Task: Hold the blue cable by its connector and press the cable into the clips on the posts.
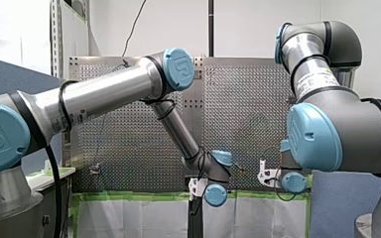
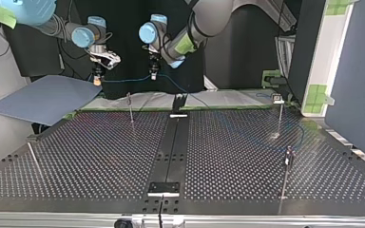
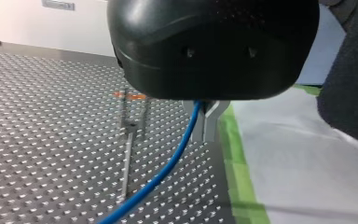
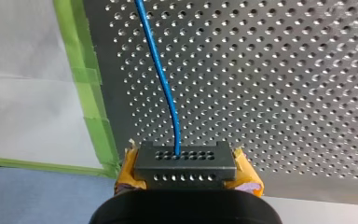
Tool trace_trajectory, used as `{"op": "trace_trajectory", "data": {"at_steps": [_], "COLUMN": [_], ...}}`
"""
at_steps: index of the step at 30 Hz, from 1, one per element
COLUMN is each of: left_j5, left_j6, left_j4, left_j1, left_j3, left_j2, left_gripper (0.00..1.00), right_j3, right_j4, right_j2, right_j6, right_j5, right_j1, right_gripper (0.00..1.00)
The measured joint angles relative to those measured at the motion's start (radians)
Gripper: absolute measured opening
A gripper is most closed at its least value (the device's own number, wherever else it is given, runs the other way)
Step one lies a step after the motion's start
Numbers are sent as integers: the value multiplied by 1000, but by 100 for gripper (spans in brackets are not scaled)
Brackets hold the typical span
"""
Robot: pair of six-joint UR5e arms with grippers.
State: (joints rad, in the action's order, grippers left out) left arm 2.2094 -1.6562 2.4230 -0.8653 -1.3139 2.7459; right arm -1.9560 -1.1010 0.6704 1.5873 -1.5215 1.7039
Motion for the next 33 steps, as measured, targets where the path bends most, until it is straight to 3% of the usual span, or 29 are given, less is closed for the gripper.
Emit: {"op": "trace_trajectory", "data": {"at_steps": [7,20,26,33], "left_j5": [-5,-19,-28,-48], "left_j6": [-9,-10,-10,-18], "left_j4": [25,67,72,109], "left_j1": [3,11,18,26], "left_j3": [72,191,200,247], "left_j2": [32,34,40,80], "left_gripper": [0,0,0,0], "right_j3": [59,167,174,175], "right_j4": [49,184,198,197], "right_j2": [-48,-54,-54,-55], "right_j6": [-3,8,20,22], "right_j5": [12,114,154,168], "right_j1": [-26,-80,-99,-103], "right_gripper": [0,0,0,0]}}
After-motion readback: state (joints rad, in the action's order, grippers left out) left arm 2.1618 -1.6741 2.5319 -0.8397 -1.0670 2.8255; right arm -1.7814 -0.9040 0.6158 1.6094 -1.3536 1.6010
